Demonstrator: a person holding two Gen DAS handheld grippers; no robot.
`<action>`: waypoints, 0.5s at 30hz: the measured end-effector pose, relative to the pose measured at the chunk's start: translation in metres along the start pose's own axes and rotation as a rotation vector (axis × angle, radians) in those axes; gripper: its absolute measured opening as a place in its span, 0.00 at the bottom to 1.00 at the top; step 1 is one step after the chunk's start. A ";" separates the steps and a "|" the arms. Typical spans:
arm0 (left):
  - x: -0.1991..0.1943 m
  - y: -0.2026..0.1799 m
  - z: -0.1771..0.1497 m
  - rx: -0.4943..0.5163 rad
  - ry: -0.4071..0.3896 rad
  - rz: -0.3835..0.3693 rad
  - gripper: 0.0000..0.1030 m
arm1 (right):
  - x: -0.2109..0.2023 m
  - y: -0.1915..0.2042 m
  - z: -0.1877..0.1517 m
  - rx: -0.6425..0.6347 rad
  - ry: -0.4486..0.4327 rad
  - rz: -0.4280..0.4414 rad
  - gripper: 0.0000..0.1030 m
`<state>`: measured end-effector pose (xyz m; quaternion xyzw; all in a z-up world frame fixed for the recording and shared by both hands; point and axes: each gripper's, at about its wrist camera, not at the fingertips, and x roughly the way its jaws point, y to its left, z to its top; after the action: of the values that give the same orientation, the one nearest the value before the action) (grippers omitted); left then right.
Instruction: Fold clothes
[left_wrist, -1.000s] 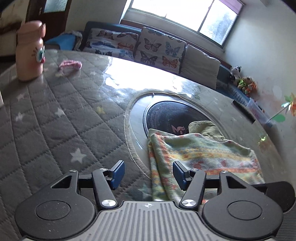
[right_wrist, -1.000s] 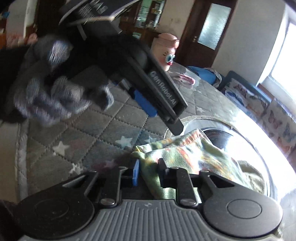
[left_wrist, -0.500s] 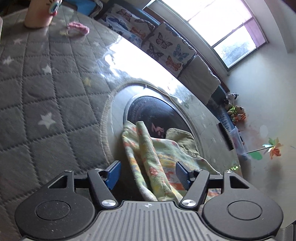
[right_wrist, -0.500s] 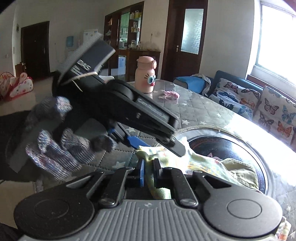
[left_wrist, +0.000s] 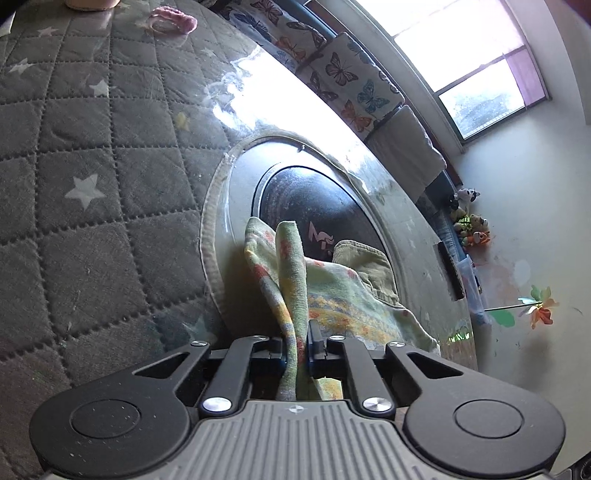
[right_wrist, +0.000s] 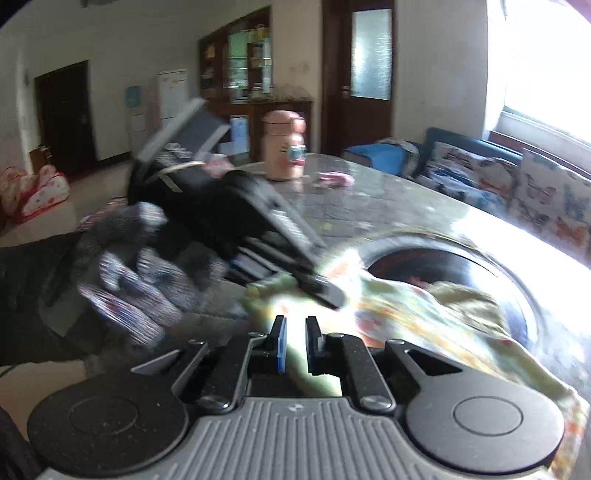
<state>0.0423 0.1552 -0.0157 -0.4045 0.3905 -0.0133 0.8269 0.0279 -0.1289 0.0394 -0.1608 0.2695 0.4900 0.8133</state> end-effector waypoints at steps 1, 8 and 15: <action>0.001 0.000 0.000 0.001 -0.001 0.001 0.10 | -0.002 -0.008 -0.004 0.021 0.006 -0.031 0.08; 0.003 -0.006 -0.001 0.033 -0.009 0.017 0.10 | -0.002 -0.075 -0.026 0.178 0.049 -0.239 0.09; 0.002 -0.012 -0.003 0.075 -0.019 0.039 0.10 | -0.008 -0.136 -0.053 0.336 0.053 -0.378 0.09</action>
<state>0.0456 0.1449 -0.0104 -0.3657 0.3896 -0.0077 0.8452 0.1301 -0.2258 0.0008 -0.0836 0.3335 0.2730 0.8985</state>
